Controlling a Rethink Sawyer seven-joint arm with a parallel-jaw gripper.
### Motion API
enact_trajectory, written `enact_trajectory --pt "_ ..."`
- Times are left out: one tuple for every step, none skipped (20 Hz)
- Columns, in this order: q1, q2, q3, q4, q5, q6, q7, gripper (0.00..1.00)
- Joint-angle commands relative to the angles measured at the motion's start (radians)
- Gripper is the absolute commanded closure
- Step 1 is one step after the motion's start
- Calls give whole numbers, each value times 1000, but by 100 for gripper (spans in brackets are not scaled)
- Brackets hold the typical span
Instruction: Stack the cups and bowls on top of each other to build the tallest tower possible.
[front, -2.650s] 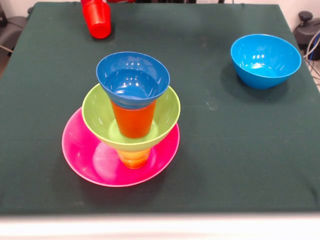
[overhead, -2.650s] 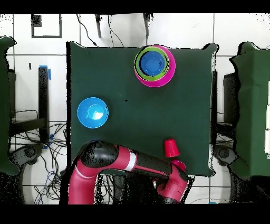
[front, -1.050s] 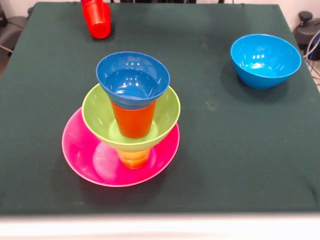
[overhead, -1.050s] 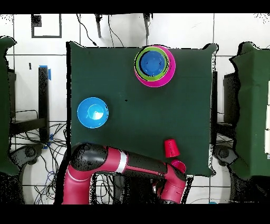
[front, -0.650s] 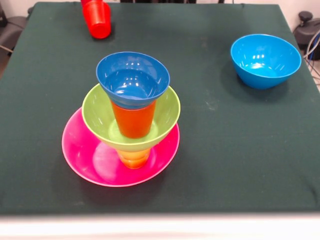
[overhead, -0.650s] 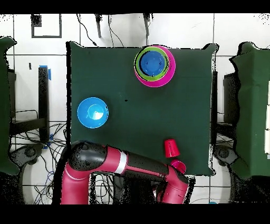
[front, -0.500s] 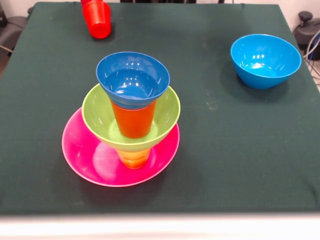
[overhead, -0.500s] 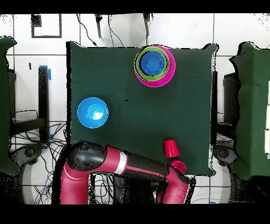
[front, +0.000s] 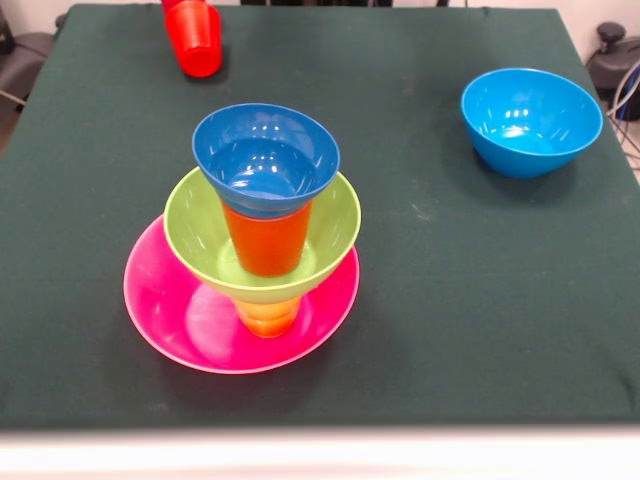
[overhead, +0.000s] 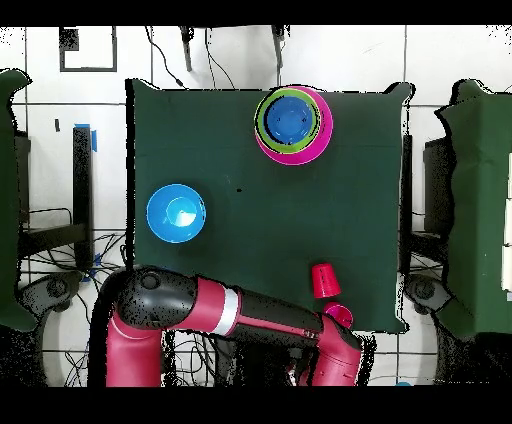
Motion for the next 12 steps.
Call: enact_trajectory --pt "48 -82 143 -43 -94 99 43 0" --pt "71 -98 148 -82 -104 125 119 0" --pt "94 -113 153 -121 -113 152 194 0" --pt "106 -128 154 -158 -122 171 250 0" --pt "111 -140 159 -190 -131 188 306 0" --pt "120 -146 163 -219 -141 212 367 0" --pt "127 -148 166 -246 -159 224 413 0" --pt "120 -157 172 -264 -161 236 436 0" --pt "117 -164 178 -282 -172 242 465 0" --pt "117 -165 181 -303 -183 256 488 0" --pt "117 -164 185 -319 -188 272 506 0" --pt "111 -168 191 -332 -193 277 517 0"
